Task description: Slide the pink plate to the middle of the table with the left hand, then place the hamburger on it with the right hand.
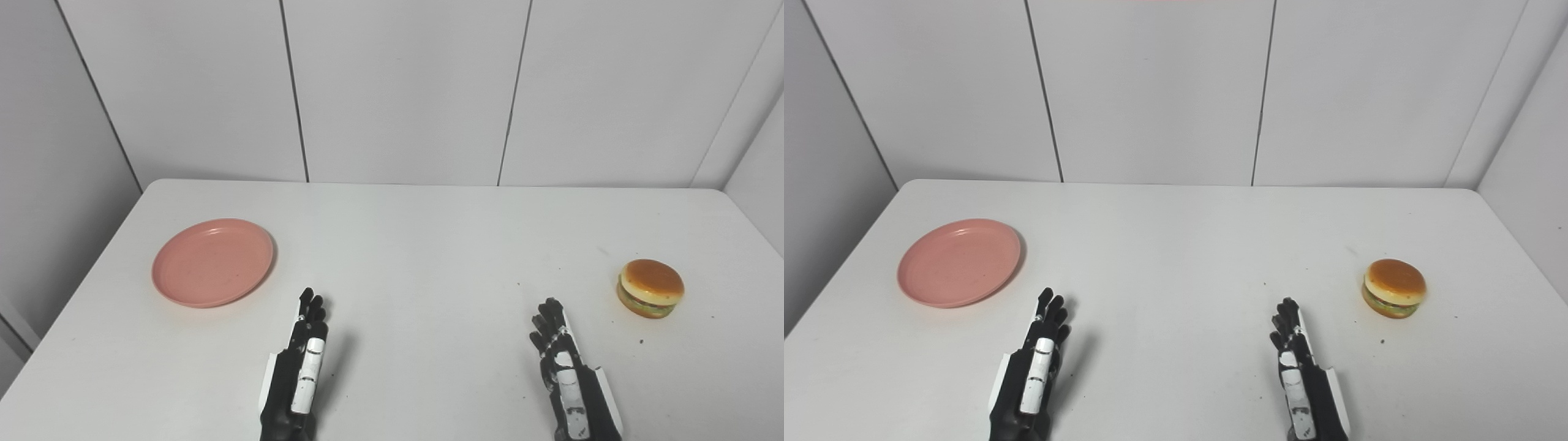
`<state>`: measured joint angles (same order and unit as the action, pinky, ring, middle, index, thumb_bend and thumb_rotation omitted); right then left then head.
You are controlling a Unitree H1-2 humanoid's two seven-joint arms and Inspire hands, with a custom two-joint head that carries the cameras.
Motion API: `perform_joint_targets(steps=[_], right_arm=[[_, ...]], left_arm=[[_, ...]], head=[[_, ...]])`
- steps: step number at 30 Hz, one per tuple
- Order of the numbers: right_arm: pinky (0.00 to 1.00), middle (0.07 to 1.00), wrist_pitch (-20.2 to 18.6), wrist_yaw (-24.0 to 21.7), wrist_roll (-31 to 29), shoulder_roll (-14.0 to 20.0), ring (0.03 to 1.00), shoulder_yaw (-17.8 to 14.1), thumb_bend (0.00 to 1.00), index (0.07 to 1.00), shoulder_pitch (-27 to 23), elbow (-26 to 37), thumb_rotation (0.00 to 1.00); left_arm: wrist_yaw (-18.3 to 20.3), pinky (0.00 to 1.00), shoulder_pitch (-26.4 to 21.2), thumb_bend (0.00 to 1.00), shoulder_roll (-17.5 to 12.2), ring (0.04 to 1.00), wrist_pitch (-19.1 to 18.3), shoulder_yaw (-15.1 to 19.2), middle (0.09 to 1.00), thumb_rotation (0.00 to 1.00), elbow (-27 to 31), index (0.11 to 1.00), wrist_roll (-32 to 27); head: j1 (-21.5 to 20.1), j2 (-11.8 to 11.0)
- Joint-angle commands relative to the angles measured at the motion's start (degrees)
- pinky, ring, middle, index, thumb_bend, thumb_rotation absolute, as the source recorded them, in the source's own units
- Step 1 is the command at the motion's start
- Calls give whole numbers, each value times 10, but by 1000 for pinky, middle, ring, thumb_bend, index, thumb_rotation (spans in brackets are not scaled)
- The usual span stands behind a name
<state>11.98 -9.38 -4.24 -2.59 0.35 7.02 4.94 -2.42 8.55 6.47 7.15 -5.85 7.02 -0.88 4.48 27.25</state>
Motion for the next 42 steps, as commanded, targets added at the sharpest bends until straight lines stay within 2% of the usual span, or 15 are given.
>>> perform_joint_targets(steps=[1, 18, 24, 34, 38, 42], right_arm=[[1000, 1000, 13, -7, -6, 36, 1000, -6, 859, 1000, 34, -15, 972], [1000, 1000, 36, -16, -28, 47, 1000, -15, 853, 1000, 22, -62, 999], [1000, 1000, 40, -16, -28, 46, 1000, -13, 858, 1000, 18, -70, 1000], [1000, 1000, 39, -17, -29, 45, 1000, -10, 880, 1000, 13, -81, 1000], [1000, 1000, 36, -18, -34, 46, 1000, -11, 879, 1000, 11, -83, 1000], [1000, 1000, 37, -18, -37, 46, 1000, -12, 872, 1000, 7, -90, 1000]], left_arm=[[-6, 1000, 31, 652, 17, 1000, 9, -5, 1000, 876, -14, 1000, 8], [-26, 1000, 17, 633, 20, 1000, 49, -19, 1000, 856, -63, 1000, 30], [-26, 1000, 12, 607, 17, 1000, 57, -17, 994, 835, -75, 999, 30], [-26, 1000, 4, 633, 16, 1000, 69, -10, 991, 834, -86, 1000, 20], [-24, 1000, 3, 614, 24, 1000, 44, -6, 988, 818, -60, 1000, -9], [-22, 1000, 0, 612, 27, 997, -12, -10, 988, 844, 8, 1000, -25]], head=[[9, -6], [50, -48], [46, -57], [47, -66], [54, -67], [59, -67]])
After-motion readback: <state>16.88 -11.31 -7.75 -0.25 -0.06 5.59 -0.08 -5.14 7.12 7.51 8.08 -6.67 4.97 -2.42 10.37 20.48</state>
